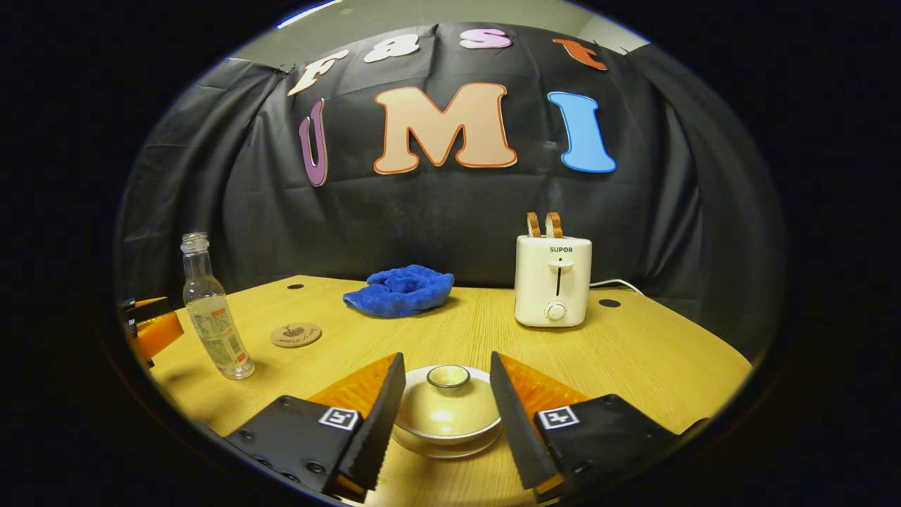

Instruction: Open the teacup lid with one hand, grasp the water bottle and pour water into the teacup with the other hand; after pouring, place the water bottle on the coaster and then close the teacup lid.

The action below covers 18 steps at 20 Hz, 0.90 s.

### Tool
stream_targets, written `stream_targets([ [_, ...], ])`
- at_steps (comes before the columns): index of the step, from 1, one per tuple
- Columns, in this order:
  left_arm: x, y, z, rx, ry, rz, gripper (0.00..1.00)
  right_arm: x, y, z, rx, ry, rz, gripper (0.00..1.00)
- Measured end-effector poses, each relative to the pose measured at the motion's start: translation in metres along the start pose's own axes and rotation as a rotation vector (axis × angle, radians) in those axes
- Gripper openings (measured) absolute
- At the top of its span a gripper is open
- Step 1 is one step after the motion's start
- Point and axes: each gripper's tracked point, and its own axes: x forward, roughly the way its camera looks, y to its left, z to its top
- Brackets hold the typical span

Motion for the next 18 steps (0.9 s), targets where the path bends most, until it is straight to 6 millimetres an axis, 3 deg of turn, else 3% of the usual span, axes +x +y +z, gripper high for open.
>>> stream_targets([
  [2,0.000,0.000,-0.001,0.000,0.000,0.000,0.95,0.000,-0.003,-0.001,-0.003,0.007,-0.006,0.63],
  [6,-0.001,0.001,-0.001,0.000,0.002,0.006,0.95,0.001,0.000,0.000,-0.015,0.002,0.003,0.39],
  [10,-0.001,-0.001,-0.001,0.000,0.001,-0.003,0.95,0.002,-0.002,-0.001,-0.018,-0.003,0.000,0.31],
  [18,0.007,-0.011,-0.001,0.000,0.002,-0.044,0.95,-0.009,-0.009,0.008,0.003,-0.063,-0.017,0.32],
])
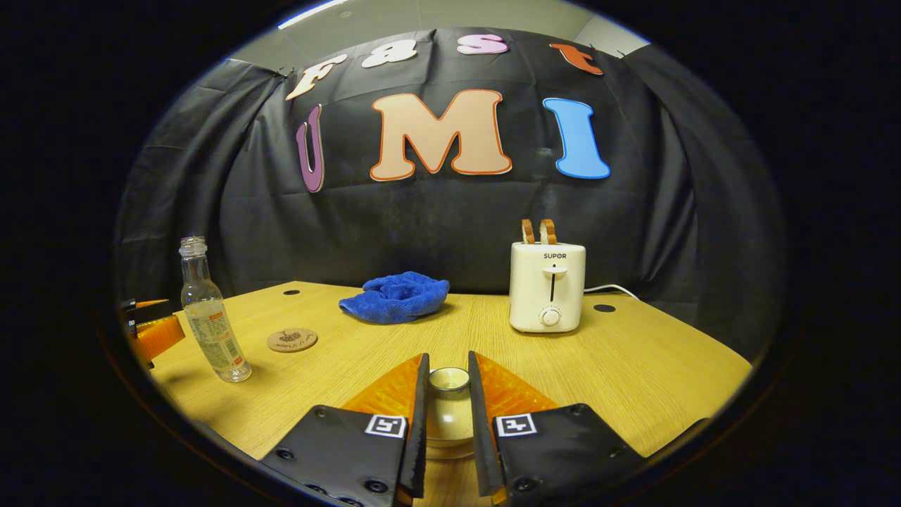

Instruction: Open the teacup lid with one hand, grasp the water bottle and pour water into the teacup with the other hand; after pouring, place the water bottle on the coaster and then close the teacup lid.

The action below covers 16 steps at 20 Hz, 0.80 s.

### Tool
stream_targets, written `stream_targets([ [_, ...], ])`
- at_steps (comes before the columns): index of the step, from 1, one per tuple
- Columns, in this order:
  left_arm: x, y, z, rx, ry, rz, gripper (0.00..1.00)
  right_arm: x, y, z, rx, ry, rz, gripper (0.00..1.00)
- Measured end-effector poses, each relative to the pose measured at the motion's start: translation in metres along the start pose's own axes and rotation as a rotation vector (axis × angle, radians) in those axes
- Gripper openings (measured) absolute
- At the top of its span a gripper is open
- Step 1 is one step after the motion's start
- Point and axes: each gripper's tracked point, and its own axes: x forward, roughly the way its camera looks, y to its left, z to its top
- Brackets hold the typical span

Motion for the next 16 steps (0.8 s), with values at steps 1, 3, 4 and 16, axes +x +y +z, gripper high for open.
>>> stream_targets([
  [1,0.001,0.000,0.000,-0.001,0.000,-0.001,0.95,-0.003,-0.001,0.001,-0.001,-0.008,-0.004,0.32],
  [3,0.005,-0.002,-0.001,-0.001,0.003,-0.009,0.95,-0.010,-0.005,0.004,0.001,-0.029,-0.021,0.32],
  [4,0.007,-0.003,-0.001,0.000,0.006,-0.015,0.95,-0.013,-0.008,0.006,0.004,-0.037,-0.032,0.32],
  [16,0.039,0.002,-0.020,-0.013,0.131,-0.035,0.95,-0.047,-0.053,0.014,0.020,-0.111,-0.197,0.32],
])
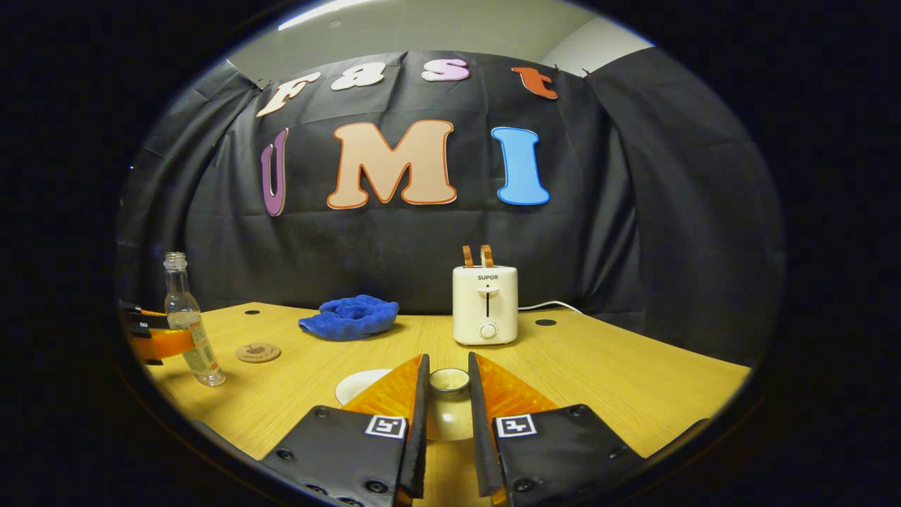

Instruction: Open the teacup lid with one hand, grasp the water bottle and pour water into the teacup with the other hand; after pouring, place the water bottle on the coaster and then close the teacup lid.

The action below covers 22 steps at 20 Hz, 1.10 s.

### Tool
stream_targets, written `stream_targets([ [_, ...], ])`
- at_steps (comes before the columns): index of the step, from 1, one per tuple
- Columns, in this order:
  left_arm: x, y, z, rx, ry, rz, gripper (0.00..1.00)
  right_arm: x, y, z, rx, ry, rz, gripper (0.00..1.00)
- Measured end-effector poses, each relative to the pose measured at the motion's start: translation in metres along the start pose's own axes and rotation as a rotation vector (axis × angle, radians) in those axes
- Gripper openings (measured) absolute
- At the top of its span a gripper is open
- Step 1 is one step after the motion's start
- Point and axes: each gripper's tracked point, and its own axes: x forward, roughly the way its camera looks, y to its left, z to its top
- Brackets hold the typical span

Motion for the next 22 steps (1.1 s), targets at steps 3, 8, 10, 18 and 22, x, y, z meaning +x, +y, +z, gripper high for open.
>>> stream_targets([
  [3,0.011,0.002,0.000,0.007,0.009,-0.001,0.95,0.000,-0.011,0.001,-0.001,-0.001,-0.019,0.31],
  [8,0.030,0.001,-0.014,0.005,0.105,-0.026,0.91,0.000,-0.026,0.002,0.000,-0.001,-0.042,0.32],
  [10,0.034,0.001,-0.014,0.009,0.129,-0.031,0.89,-0.001,-0.025,0.002,-0.001,-0.001,-0.040,0.32],
  [18,0.043,-0.014,-0.026,0.055,0.199,-0.102,0.73,-0.002,-0.026,0.002,-0.001,-0.002,-0.040,0.32],
  [22,0.042,-0.022,-0.026,0.121,0.194,-0.120,0.70,-0.002,-0.028,0.002,-0.001,-0.002,-0.045,0.32],
])
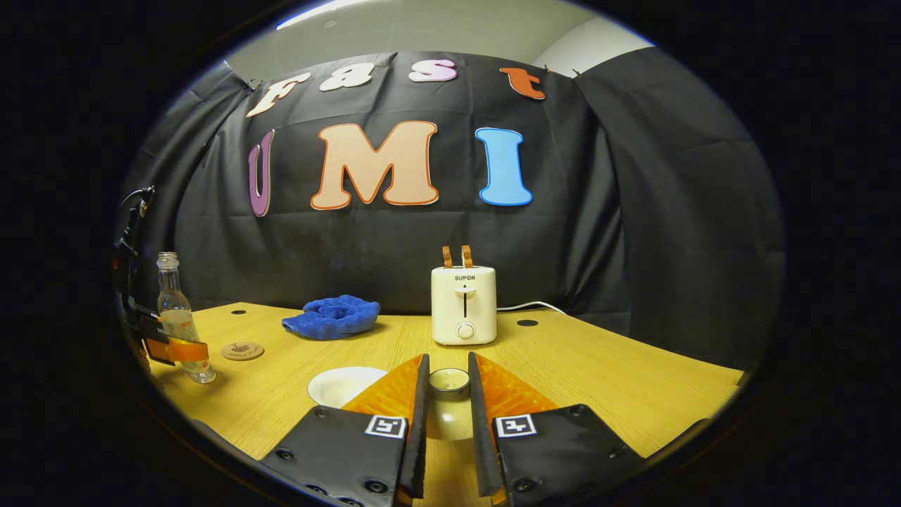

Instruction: Open the teacup lid with one hand, grasp the water bottle and pour water into the teacup with the other hand; after pouring, place the water bottle on the coaster and then close the teacup lid.

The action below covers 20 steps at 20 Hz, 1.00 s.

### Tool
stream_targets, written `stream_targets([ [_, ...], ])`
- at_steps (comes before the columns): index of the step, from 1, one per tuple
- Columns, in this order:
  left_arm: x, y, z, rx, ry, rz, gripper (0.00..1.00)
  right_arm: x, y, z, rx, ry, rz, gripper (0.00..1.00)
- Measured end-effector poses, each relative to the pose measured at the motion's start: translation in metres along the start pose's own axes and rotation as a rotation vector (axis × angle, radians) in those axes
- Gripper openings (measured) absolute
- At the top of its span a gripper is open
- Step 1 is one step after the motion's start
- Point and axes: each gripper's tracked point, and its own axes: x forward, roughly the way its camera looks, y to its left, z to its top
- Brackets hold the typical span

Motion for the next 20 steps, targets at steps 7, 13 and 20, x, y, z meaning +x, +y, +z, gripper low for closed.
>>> stream_targets([
  [7,-0.002,-0.006,0.002,0.220,0.016,0.093,0.67,-0.002,-0.005,0.000,0.001,0.001,-0.004,0.32],
  [13,-0.002,-0.002,0.023,0.437,0.042,0.195,0.66,-0.002,-0.019,0.001,-0.001,0.000,-0.023,0.32],
  [20,0.012,-0.013,0.061,0.738,0.026,0.276,0.66,-0.003,-0.044,0.002,-0.001,0.001,-0.062,0.32],
])
